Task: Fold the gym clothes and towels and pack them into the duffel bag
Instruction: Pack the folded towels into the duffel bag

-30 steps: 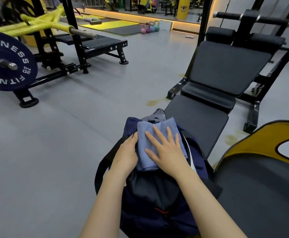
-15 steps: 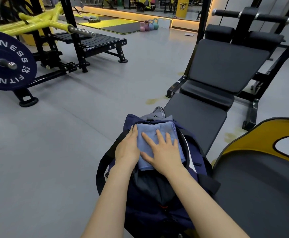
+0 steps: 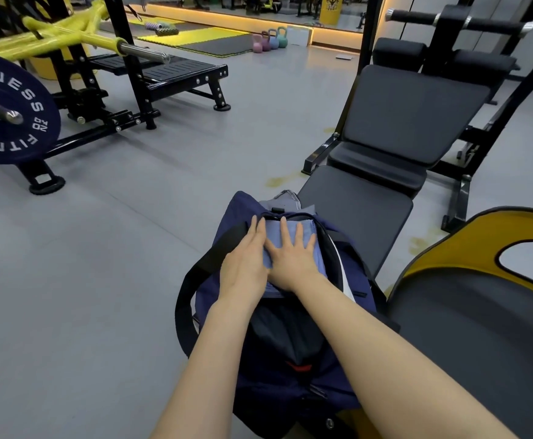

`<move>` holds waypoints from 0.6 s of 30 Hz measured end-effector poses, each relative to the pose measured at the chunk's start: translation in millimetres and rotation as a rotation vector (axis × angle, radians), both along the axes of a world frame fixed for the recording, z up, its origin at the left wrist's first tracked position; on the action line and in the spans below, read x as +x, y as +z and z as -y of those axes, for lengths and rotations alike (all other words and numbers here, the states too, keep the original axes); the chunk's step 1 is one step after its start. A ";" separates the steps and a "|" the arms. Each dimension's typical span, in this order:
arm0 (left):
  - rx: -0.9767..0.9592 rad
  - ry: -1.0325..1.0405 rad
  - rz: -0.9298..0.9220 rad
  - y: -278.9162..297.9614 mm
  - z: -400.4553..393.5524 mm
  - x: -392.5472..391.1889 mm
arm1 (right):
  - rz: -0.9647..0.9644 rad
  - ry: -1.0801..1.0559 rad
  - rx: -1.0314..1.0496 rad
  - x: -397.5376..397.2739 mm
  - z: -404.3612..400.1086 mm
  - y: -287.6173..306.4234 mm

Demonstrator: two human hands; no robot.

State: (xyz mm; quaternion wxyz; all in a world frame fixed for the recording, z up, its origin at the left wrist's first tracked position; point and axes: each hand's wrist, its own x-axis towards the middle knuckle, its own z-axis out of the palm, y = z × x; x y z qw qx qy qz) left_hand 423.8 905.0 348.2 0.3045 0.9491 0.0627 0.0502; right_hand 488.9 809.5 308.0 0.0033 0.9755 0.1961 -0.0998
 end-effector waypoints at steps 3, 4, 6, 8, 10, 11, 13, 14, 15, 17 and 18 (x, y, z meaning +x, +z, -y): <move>0.046 -0.041 0.001 -4.5 6.0 -3.3 | 0.007 -0.020 -0.079 1.7 -5.9 -1.8; 0.042 -0.037 -0.003 -6.1 6.0 -4.0 | 0.002 -0.023 -0.083 0.1 -7.7 -1.5; 0.031 -0.039 -0.011 -8.9 4.9 -7.0 | -0.018 -0.023 -0.037 -1.0 -7.3 -0.5; 0.030 -0.077 -0.033 -10.5 3.1 -10.3 | -0.063 0.007 0.056 -0.1 -0.1 7.8; -0.003 -0.114 -0.049 -13.2 1.2 -11.5 | -0.018 0.032 0.238 1.1 14.2 15.3; -0.027 -0.128 -0.035 -15.0 0.5 -11.8 | 0.094 0.020 0.368 0.6 23.1 18.2; -0.120 -0.120 0.008 -18.7 -1.5 -11.4 | 0.387 -0.141 0.496 -2.6 45.1 20.8; -0.173 -0.087 0.017 -19.8 -3.0 -11.0 | 0.417 -0.266 0.464 -5.6 56.8 22.8; -0.202 -0.049 0.009 -21.1 -4.8 -11.2 | 0.347 -0.382 0.383 -9.2 67.7 22.8; -0.181 -0.004 -0.029 -21.4 -6.7 -12.0 | 0.121 -0.504 0.236 -15.6 82.0 21.8; -0.147 0.009 -0.059 -20.6 -6.9 -12.7 | 0.068 -0.521 0.227 -18.4 85.0 20.4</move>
